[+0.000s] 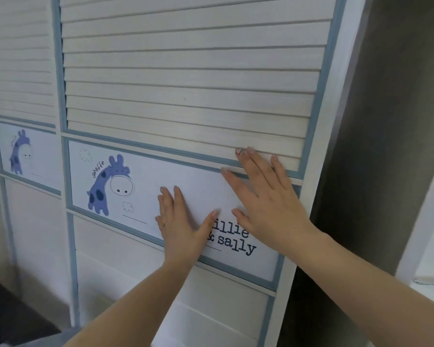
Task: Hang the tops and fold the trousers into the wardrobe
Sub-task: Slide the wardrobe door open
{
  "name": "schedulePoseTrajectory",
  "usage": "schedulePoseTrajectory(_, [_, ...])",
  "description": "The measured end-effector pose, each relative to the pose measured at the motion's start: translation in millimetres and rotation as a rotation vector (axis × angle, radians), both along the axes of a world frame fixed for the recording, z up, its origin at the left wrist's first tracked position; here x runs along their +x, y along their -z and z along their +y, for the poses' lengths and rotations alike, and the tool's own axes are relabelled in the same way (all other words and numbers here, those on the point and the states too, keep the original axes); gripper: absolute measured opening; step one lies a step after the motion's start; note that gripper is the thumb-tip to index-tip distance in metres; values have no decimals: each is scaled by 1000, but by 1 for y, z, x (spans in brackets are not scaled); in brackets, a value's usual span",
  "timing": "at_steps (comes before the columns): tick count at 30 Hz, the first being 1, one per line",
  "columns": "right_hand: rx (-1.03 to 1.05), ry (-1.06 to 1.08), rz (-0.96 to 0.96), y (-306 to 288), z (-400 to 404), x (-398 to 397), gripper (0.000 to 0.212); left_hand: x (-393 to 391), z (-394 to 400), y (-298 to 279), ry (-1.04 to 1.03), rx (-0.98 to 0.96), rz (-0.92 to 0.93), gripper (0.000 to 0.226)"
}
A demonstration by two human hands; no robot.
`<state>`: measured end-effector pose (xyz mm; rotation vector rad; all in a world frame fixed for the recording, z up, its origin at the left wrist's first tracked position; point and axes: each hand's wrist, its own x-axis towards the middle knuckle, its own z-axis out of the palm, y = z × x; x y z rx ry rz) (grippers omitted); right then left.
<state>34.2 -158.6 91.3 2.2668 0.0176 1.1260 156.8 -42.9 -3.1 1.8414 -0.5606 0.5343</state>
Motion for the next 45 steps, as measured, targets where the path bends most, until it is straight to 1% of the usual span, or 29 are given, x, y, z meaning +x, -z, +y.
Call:
schedulePoseTrajectory(2, [9, -2, 6, 0, 2, 2, 83, 8, 5, -4, -25, 7, 24, 111])
schedulePoseTrajectory(5, [16, -2, 1, -3, 6, 1, 79, 20, 15, -9, -71, 34, 65, 109])
schedulePoseTrajectory(8, [78, 19, -72, -6, 9, 2, 83, 31, 24, -18, -92, 52, 129, 111])
schedulePoseTrajectory(11, [278, 12, -168, -5, 8, 5, 94, 36, 33, -30, -99, 43, 220, 114])
schedulePoseTrajectory(13, [461, -54, -173, -3, 9, 9, 101, 34, 37, -36, -63, 24, 221, 112])
schedulePoseTrajectory(15, [646, -169, -100, -2, 13, 16, 103, 28, 37, -39, -10, 24, 157, 110])
schedulePoseTrajectory(17, [828, -297, 7, -2, 17, 23, 99, 18, 35, -39, 33, 44, 75, 109])
schedulePoseTrajectory(20, [946, -379, 76, -1, 22, 35, 95, 12, 33, -36, 65, 109, -27, 109])
schedulePoseTrajectory(25, [977, -497, 109, 3, 30, 66, 98, 13, 36, -23, 77, 181, -76, 102])
schedulePoseTrajectory(28, [1001, -570, 119, 5, 37, 87, 100, 18, 43, -19, 92, 184, -62, 102])
schedulePoseTrajectory(31, [998, -609, 151, 5, 44, 106, 97, 28, 50, -18, 79, 181, -53, 101])
schedulePoseTrajectory(40, [1009, -673, 222, 4, 78, 162, 91, 74, 75, -23, -47, 240, -19, 92])
schedulePoseTrajectory(45, [1002, -671, 222, 5, 99, 195, 91, 107, 95, -23, -50, 223, -12, 91])
